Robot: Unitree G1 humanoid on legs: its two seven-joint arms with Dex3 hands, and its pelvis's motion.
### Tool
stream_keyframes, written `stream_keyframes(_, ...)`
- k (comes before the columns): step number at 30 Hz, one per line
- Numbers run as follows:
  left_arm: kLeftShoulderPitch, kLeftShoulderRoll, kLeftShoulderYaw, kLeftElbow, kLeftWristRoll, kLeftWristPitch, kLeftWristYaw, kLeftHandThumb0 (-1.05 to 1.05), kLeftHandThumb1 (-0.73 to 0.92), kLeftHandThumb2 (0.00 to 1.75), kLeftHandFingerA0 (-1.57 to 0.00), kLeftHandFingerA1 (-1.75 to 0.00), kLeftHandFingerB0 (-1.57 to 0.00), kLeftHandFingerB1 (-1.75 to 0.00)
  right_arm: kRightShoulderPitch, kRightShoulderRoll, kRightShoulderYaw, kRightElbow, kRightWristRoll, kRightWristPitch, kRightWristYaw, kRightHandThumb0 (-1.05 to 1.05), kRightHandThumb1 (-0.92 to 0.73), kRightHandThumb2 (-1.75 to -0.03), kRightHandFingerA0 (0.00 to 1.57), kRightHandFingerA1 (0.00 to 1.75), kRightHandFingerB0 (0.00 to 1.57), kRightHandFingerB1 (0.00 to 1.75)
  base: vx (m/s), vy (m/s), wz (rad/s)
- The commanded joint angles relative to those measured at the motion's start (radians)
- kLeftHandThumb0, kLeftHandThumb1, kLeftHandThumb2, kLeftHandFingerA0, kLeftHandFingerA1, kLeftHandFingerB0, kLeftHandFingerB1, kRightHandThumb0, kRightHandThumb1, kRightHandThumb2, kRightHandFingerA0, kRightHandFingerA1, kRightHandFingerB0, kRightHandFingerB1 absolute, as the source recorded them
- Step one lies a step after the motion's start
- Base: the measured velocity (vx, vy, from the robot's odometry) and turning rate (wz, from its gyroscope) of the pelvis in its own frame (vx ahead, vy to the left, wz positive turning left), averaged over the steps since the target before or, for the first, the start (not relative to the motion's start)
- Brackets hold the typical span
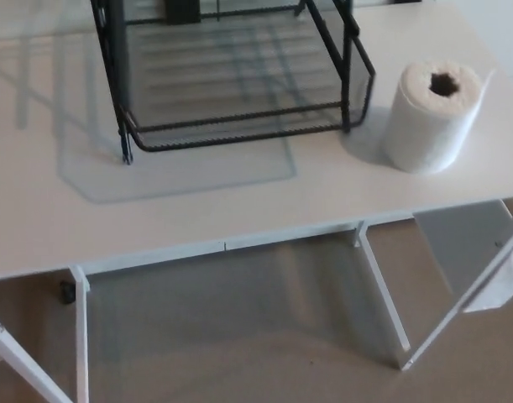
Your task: The robot walks towards a desk on which a file tray is kept in the middle and a toilet paper roll is kept on its right. The robot uses its right hand to hook on finger in the gap of the roll and grabs it, lifts it and places it on the tray.
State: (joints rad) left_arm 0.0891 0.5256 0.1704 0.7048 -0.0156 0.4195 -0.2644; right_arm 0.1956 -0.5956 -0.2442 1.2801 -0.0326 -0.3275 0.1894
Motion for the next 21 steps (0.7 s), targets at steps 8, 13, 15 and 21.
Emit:
stream_keyframes(8,-0.033,0.018,-0.004,0.063,0.006,-0.031,-0.011,-0.78,0.91,0.72,-0.31,-0.79,-0.22,-0.47,0.015,-0.015,0.025,-0.023,-0.004,-0.005,-0.043,-0.38,-0.41,-1.02,0.00,0.47,0.00,0.48,0.14,-0.117,0.12)
stream_keyframes(13,-0.036,0.009,0.012,0.068,-0.009,-0.028,-0.011,-0.75,0.92,0.72,-0.20,-0.54,-0.16,-0.45,0.006,-0.023,0.033,-0.008,-0.015,-0.014,-0.039,-0.82,-0.82,-0.65,0.22,0.29,0.09,0.27,0.17,-0.247,0.08)
stream_keyframes(15,-0.025,0.010,0.005,0.054,0.000,-0.041,-0.008,-0.74,0.92,0.74,-0.22,-0.56,-0.20,-0.46,0.007,-0.025,0.028,-0.007,-0.002,-0.019,-0.009,-0.82,-0.64,-1.02,0.09,0.42,0.00,0.28,0.13,-0.053,-0.05)
stream_keyframes(21,-0.015,0.014,0.015,0.017,-0.010,0.008,-0.014,-0.76,0.92,0.72,-0.47,-1.16,-0.20,-0.54,-0.009,-0.030,0.052,-0.004,-0.018,0.022,-0.019,-0.86,-0.67,-1.00,0.13,0.41,0.04,0.30,0.10,0.058,-0.09)
